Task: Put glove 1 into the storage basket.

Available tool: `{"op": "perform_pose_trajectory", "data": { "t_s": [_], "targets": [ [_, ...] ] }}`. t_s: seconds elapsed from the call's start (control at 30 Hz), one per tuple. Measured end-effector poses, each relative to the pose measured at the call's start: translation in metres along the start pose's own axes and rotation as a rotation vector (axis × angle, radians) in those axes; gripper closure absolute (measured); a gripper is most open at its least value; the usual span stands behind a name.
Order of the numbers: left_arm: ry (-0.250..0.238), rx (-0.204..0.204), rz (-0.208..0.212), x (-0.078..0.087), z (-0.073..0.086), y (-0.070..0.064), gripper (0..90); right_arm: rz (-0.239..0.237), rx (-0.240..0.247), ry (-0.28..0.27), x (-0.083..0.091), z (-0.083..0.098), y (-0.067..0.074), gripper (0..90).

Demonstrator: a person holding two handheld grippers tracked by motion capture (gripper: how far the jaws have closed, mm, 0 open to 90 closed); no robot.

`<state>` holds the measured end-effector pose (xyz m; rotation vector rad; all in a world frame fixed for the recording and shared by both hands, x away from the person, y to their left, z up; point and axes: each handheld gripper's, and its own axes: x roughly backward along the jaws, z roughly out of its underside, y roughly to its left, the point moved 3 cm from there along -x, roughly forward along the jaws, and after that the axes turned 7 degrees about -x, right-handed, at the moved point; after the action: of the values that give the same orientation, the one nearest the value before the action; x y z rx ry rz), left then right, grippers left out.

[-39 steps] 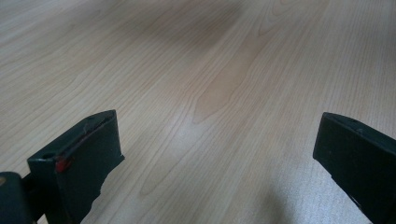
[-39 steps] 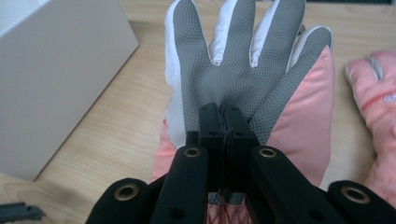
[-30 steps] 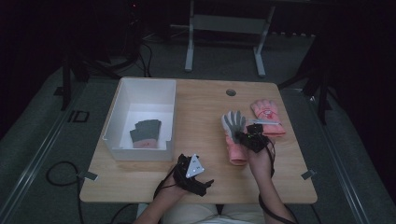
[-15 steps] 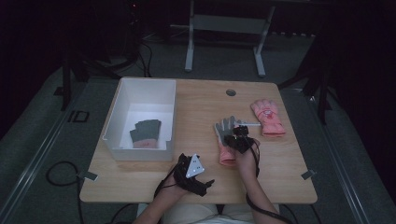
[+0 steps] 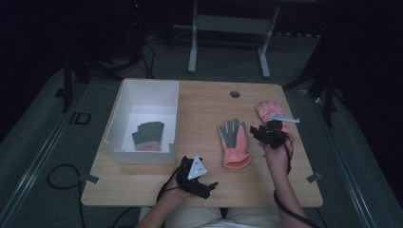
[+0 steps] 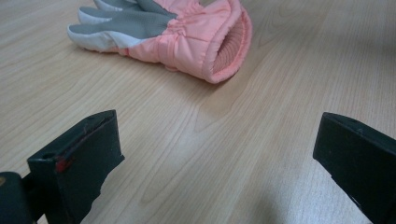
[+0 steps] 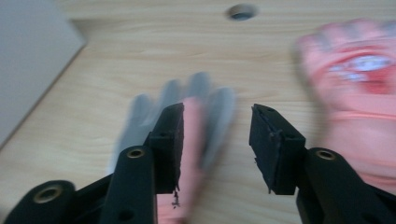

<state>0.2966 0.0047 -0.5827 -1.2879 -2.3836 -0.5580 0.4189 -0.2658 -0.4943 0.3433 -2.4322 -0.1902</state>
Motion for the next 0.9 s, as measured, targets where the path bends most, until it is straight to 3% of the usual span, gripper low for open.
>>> {"op": "perform_pose_trajectory", "data": {
  "t_s": [0.1, 0.27, 0.43, 0.5, 0.6, 0.77, 0.9],
  "targets": [
    [0.006, -0.003, 0.005, -0.001, 0.000, 0.000, 0.7, 0.031, -0.011, -0.010, 0.003, -0.006, -0.026, 51.2],
    [0.007, -0.001, -0.011, 0.000, 0.001, 0.002, 0.7, 0.069, 0.013, -0.017, 0.002, -0.013, -0.061, 51.8],
    [0.007, 0.003, -0.008, 0.000, 0.002, 0.004, 0.6, 0.098, 0.055, -0.018, -0.001, -0.026, -0.088, 52.4],
    [0.010, 0.004, -0.004, 0.000, 0.002, 0.004, 0.7, 0.084, 0.036, -0.021, -0.004, -0.031, -0.097, 53.4],
    [0.005, 0.003, -0.004, 0.000, 0.002, 0.004, 0.7, 0.101, 0.075, -0.020, -0.014, -0.038, -0.105, 54.6],
    [0.002, -0.001, -0.006, 0.002, 0.002, 0.003, 0.7, 0.087, 0.063, -0.017, -0.031, -0.045, -0.109, 52.5],
    [-0.002, 0.007, -0.006, 0.003, 0.003, 0.003, 0.7, 0.118, 0.084, 0.000, -0.045, -0.050, -0.110, 51.5]
  ]
}}
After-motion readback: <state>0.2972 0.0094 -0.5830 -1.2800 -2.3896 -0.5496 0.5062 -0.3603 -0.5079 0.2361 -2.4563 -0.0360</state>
